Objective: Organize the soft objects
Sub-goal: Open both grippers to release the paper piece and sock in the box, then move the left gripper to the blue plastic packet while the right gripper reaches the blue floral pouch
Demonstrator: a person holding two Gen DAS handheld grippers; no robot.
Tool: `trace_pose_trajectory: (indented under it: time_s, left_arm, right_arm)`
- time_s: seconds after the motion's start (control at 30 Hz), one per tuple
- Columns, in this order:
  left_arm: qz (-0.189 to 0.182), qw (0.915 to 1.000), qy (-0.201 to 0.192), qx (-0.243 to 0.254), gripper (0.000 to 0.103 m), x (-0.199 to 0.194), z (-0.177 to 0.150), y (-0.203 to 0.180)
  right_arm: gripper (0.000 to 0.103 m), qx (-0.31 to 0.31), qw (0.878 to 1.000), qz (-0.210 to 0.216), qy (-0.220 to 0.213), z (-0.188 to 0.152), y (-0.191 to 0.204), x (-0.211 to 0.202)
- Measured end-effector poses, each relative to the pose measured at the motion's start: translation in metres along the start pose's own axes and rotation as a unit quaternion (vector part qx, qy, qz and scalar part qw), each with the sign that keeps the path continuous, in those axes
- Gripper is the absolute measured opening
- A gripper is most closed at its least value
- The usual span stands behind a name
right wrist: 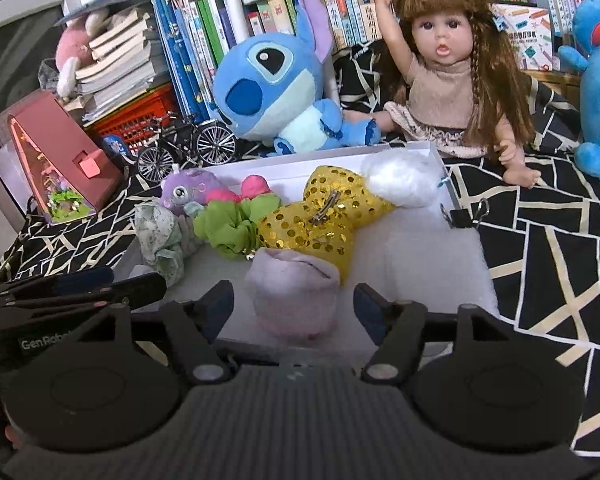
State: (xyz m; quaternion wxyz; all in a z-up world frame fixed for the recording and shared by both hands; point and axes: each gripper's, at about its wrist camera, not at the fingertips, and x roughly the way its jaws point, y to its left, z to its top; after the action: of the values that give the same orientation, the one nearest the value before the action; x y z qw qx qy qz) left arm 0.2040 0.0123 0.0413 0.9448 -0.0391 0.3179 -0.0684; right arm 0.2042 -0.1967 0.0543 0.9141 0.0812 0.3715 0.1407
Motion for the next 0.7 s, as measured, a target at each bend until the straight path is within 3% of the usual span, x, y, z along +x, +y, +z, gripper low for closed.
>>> trace_pose_trajectory:
  time_s: [0.37, 0.7]
  left_arm:
    - [-0.023, 0.9995, -0.022, 0.004, 0.085, -0.036, -0.012, -0.003]
    - [-0.043, 0.9987, -0.027, 0.005, 0.087, -0.064, -0.030, -0.004]
  right_arm:
    - [0.088, -0.020, 0.999, 0.002, -0.035, -0.015, 0.001, -0.036]
    - [0.090, -0.046, 0.997, 0.005, -0.058, -0.029, 0.004, -0.061]
